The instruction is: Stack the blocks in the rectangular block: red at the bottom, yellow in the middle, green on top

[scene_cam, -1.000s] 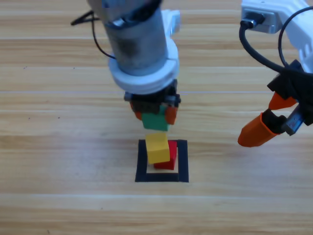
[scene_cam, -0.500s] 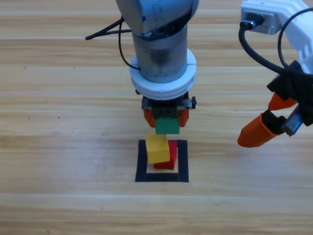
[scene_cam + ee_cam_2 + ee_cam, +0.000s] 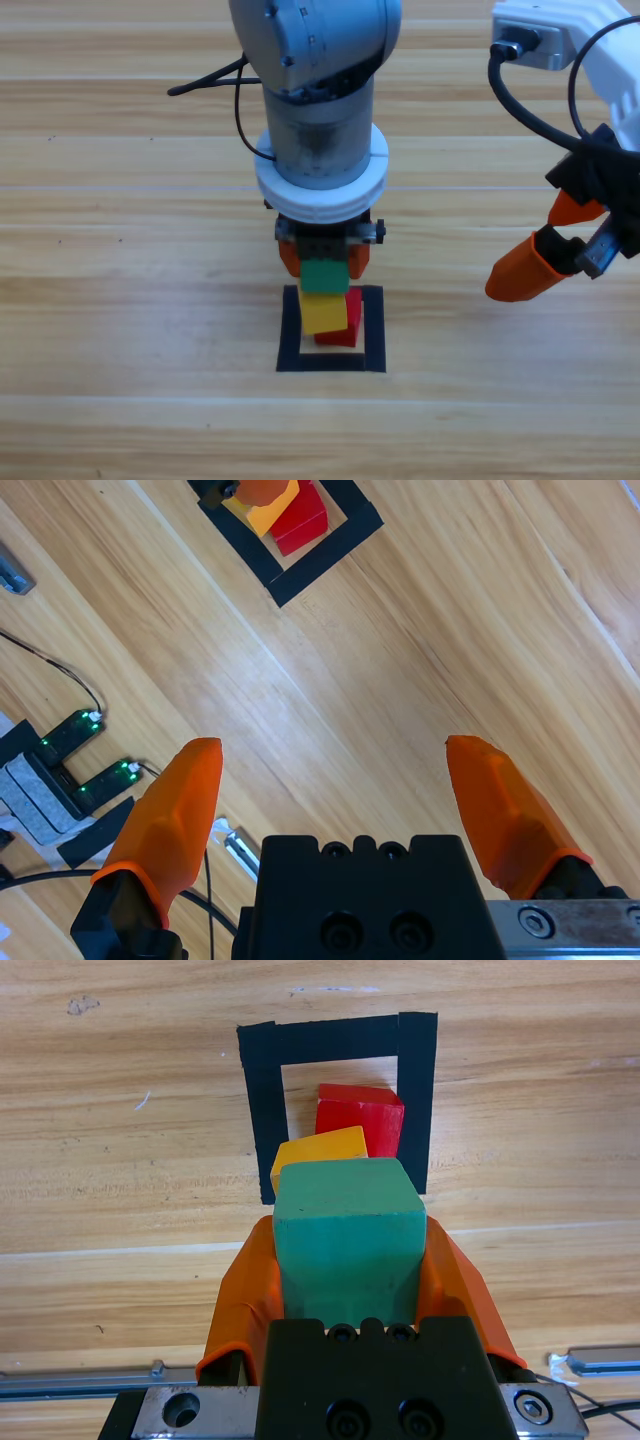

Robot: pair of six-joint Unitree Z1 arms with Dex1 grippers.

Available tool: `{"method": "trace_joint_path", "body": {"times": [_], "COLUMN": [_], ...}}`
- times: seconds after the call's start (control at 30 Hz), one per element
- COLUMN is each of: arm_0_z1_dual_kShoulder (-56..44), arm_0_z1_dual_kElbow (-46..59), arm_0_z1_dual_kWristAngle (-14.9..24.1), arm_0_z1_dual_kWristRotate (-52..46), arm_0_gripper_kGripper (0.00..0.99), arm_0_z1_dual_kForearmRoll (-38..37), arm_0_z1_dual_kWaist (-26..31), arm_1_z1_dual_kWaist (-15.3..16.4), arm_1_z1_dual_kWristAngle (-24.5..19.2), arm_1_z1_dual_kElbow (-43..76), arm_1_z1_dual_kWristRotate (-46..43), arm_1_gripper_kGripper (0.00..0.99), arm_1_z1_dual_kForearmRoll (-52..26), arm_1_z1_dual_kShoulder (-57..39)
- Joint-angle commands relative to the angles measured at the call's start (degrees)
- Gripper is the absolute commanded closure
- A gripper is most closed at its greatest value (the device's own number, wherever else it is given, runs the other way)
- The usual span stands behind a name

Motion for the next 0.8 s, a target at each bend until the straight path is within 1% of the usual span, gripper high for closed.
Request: {"method": "trace_joint_path", "body": {"times": [0.03,0.6,0.8], "arm_0_z1_dual_kShoulder": [0.4,1.4,1.4], "arm_0_z1_dual_kElbow": [1.1,1.5,3.2], "arm_0_z1_dual_kWristAngle": [0.2,0.1,-0.2], "arm_0_z1_dual_kWristRotate": [0.8,1.2,1.6], "arm_0_gripper_kGripper": [0.909,0.907,0.907], "arm_0_z1_dual_kForearmRoll": [0.2,-0.6,-2.2], "arm_0_z1_dual_kWaist": [-0.2,0.1,0.5], "arm_1_z1_dual_kWaist": [-1.2,-1.2,-1.2], "arm_1_z1_dual_kWristAngle": [1.5,1.5,1.5], "arm_1_z1_dual_kElbow": [1.6,1.6,1.5], "arm_1_z1_dual_kWristRotate": [-0.3,-0.4,-0.4], "arm_1_gripper_kGripper": [0.000,0.000,0.000], "arm_1_z1_dual_kForearmRoll": [-0.8,-0.9,-0.9], "arm_1_z1_dual_kShoulder": [-1.7,-0.7,-0.3]}}
